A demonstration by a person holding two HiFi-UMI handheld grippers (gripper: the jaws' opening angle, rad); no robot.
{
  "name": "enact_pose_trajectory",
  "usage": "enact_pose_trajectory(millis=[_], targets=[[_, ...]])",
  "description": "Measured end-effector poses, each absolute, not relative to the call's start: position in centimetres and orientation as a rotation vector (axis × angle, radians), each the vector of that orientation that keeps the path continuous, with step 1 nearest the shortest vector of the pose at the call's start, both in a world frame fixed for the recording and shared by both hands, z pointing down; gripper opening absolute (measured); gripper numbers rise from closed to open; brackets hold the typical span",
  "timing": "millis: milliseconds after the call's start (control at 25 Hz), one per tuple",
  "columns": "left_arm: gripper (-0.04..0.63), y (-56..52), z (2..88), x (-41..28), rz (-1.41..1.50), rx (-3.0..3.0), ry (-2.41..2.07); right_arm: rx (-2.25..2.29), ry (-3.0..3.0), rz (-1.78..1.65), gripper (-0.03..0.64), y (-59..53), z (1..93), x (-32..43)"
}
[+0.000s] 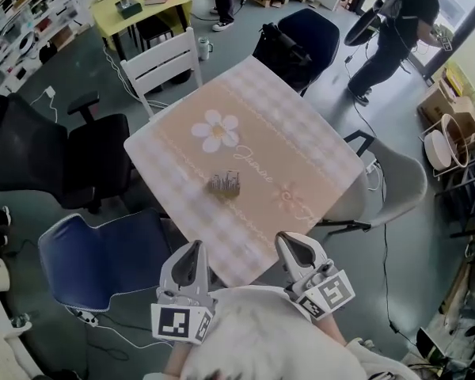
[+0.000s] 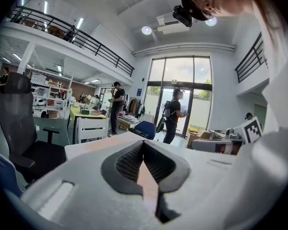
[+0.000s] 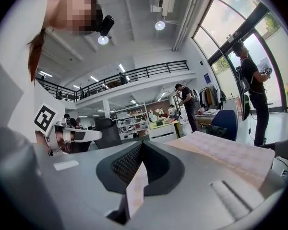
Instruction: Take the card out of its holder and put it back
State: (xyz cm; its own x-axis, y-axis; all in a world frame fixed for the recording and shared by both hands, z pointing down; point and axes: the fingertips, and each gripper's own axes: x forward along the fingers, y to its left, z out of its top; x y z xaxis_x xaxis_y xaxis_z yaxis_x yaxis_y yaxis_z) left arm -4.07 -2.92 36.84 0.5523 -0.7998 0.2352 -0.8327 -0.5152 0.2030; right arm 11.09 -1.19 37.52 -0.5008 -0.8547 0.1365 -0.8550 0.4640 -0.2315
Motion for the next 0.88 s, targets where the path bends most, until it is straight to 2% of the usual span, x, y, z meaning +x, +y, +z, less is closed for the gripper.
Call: enact_pose_trajectory(millis=[880], targets=[[0.000, -3.43, 36.45, -3.52, 0.128, 2.575, -1.262, 1.613, -2.679, 0.381, -0.002, -0.64, 36.99, 10.26]])
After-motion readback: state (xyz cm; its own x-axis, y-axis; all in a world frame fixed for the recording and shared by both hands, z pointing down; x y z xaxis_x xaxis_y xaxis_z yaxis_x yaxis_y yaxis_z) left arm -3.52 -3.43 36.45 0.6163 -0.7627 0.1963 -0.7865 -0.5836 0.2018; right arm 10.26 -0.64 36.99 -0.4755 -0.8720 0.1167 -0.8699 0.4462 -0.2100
